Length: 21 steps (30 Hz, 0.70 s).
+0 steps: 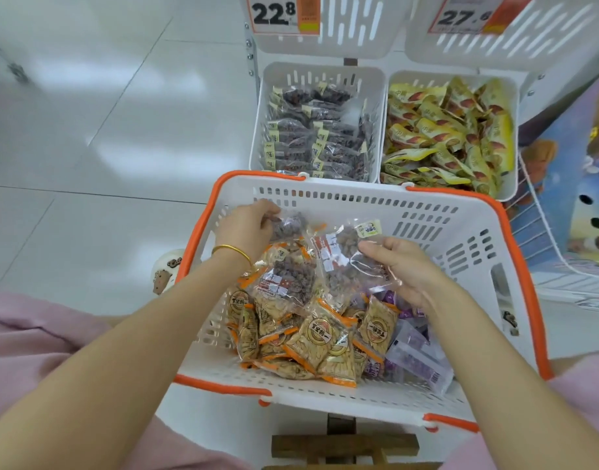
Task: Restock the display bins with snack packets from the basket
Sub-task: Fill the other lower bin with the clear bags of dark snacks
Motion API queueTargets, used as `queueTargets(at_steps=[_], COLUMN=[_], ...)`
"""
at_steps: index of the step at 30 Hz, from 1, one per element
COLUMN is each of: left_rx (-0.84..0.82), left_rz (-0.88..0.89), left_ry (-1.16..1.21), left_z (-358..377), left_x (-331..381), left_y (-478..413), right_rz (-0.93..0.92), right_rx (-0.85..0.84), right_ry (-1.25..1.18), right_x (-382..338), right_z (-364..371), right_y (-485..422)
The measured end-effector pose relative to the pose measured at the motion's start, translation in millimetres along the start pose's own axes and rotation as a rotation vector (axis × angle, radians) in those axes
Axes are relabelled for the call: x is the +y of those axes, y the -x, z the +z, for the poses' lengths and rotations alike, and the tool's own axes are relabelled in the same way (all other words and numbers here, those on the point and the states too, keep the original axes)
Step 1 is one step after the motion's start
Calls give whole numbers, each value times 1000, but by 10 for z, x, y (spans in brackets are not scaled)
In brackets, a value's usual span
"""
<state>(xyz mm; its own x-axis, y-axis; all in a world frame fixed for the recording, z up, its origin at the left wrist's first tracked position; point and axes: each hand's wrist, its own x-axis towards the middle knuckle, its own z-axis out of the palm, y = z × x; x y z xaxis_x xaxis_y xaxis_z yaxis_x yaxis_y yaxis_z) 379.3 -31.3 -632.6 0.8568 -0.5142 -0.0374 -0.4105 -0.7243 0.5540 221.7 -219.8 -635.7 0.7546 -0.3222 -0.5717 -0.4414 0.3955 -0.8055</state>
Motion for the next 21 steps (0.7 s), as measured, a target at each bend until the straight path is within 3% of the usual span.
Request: queueTargets(at_steps=[2, 4, 6, 9, 17, 21], left_rx=[21, 8, -63, -185, -353, -367], left_rz=[96, 192, 160, 93, 133, 91], left_ry=[172, 181, 241, 523, 1136, 1267], left_z=[-148, -264, -374, -513, -746, -758], left_x=[109, 190, 277, 446, 870, 977], left_y=[87, 158, 224, 318, 364, 380], right_rz=[-9, -26, -47, -43, 56, 42], right_rx=[-42, -97, -172, -274, -562, -526], right_ry=[-123, -229, -276, -309, -549, -582], right_x=[-64, -116, -163, -222, -342, -319], right_z=[-33, -68, -83, -77, 92, 155], right_y=[68, 136, 197, 276, 495, 521])
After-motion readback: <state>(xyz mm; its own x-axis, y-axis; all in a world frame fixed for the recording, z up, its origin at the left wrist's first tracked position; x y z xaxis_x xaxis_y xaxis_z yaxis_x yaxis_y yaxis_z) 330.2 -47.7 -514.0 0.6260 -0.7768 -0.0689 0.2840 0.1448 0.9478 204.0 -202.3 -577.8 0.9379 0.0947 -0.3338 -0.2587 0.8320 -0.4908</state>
